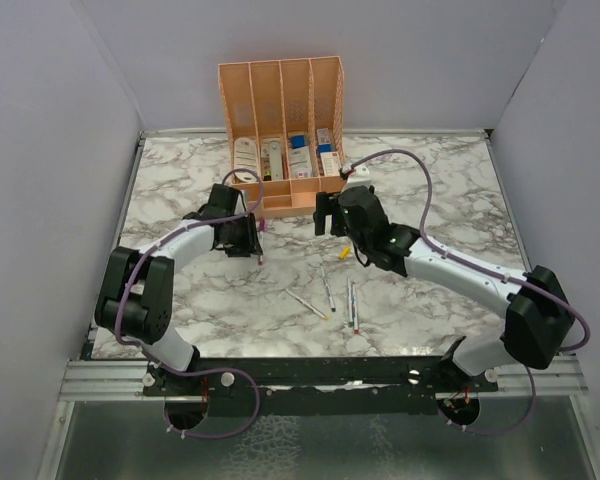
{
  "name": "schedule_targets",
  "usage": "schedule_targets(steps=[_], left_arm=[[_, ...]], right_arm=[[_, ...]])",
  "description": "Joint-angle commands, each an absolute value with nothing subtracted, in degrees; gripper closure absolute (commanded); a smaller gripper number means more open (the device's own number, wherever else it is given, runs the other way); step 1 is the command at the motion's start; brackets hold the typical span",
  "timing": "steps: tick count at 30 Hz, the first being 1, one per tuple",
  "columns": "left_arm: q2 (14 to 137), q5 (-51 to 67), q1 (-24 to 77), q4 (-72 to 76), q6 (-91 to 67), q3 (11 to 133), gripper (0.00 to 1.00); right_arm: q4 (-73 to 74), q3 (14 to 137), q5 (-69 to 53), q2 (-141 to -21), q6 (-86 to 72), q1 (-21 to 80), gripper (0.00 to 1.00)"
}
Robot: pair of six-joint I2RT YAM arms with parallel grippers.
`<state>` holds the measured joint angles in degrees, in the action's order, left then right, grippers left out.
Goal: Insert the pens into the pen caps
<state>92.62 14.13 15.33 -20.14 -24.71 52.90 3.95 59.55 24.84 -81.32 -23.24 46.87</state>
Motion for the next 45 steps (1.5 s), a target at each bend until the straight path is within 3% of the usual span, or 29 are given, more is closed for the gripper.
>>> schedule_targets(steps=[1,7,12,20,26,45], left_arm=[[87.71,15.94,15.03,-20.81,-24.67,54.33,0.60],[84.23,16.13,14.98,-20.80,-25.05,55.62,0.59],[82.68,14.89,14.28,-20.07,-25.54,54.46,0.59],[78.25,14.37,10.14,-18.82,-27.52,50.22,0.59],[76.53,14.15,7.04,-18.89,-27.31,49.22,0.58],[73.82,14.95,4.22,-18.75,-27.75,47.05,0.59]], right_arm=[[15.93,61.54,24.54,-86.50,-24.16,46.85,0.20],[20.80,59.95,21.30,-89.14,-25.88,46.85,0.28],[18.84,56.80,10.02,-88.52,-19.36,47.35,0.35],[15.63,54.43,-2.79,-86.41,-11.88,49.36,0.36],[19.06,58.65,-2.13,-89.53,-9.21,52.26,0.45],[24.38,63.16,-5.44,-96.80,-4.97,57.92,0.54]])
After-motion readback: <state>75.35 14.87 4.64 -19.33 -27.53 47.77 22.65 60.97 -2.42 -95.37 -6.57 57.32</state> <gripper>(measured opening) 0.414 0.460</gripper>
